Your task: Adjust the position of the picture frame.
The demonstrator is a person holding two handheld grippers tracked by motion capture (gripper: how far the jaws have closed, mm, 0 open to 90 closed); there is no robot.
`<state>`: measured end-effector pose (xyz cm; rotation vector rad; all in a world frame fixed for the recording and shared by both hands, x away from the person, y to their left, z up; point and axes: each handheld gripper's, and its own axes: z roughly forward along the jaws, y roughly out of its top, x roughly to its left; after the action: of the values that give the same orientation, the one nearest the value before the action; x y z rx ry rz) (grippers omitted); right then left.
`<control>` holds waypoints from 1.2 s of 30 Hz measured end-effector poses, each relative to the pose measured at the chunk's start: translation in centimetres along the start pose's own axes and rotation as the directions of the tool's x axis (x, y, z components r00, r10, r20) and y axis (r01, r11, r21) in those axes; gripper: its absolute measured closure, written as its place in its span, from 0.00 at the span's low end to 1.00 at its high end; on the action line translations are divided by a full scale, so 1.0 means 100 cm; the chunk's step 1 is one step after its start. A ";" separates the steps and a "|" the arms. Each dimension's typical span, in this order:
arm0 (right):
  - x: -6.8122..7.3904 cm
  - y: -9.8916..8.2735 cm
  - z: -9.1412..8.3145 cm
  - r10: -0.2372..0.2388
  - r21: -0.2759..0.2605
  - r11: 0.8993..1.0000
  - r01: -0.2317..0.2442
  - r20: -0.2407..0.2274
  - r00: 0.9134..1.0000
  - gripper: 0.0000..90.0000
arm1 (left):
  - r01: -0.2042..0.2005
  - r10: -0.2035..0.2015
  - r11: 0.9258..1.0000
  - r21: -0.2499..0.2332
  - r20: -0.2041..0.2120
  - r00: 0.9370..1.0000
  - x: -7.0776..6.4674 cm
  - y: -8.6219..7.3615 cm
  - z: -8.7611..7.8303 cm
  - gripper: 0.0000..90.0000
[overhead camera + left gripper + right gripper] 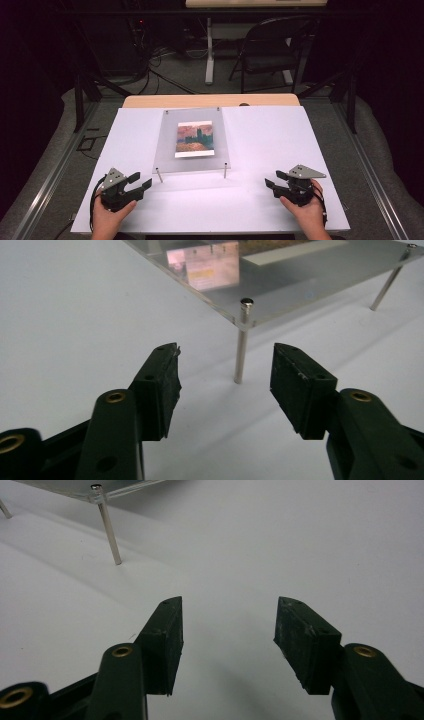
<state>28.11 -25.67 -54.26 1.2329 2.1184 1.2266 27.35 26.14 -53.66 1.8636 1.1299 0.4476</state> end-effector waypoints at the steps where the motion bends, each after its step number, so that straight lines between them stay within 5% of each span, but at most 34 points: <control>1: 0.000 0.000 0.000 -0.001 -0.001 1.000 0.001 -0.002 1.000 0.51 | -0.008 0.008 1.000 0.013 0.003 1.000 -0.001 0.000 0.001 0.51; 11: 0.001 -0.001 -0.002 -0.010 -0.004 1.000 0.010 -0.002 1.000 0.56 | -0.020 0.017 0.998 0.053 0.052 0.998 -0.007 0.002 0.012 0.58; 17: 0.001 -0.002 -0.002 -0.003 -0.005 1.000 0.003 0.005 1.000 0.57 | -0.010 0.006 0.997 0.080 0.057 0.998 -0.008 0.005 0.023 0.60; 25: 0.006 -0.003 0.000 0.004 -0.031 1.000 -0.004 0.006 1.000 0.45 | -0.011 0.005 0.995 0.098 0.065 0.998 -0.010 0.012 0.041 0.64; 36: 0.011 -0.001 0.002 -0.002 -0.029 1.000 0.002 -0.003 1.000 0.49 | -0.010 0.003 0.994 0.111 0.063 0.998 -0.011 0.015 0.053 0.72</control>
<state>27.60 -24.73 -54.39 1.2165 2.0961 1.2547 31.14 22.31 -55.15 1.9649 1.1269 0.3335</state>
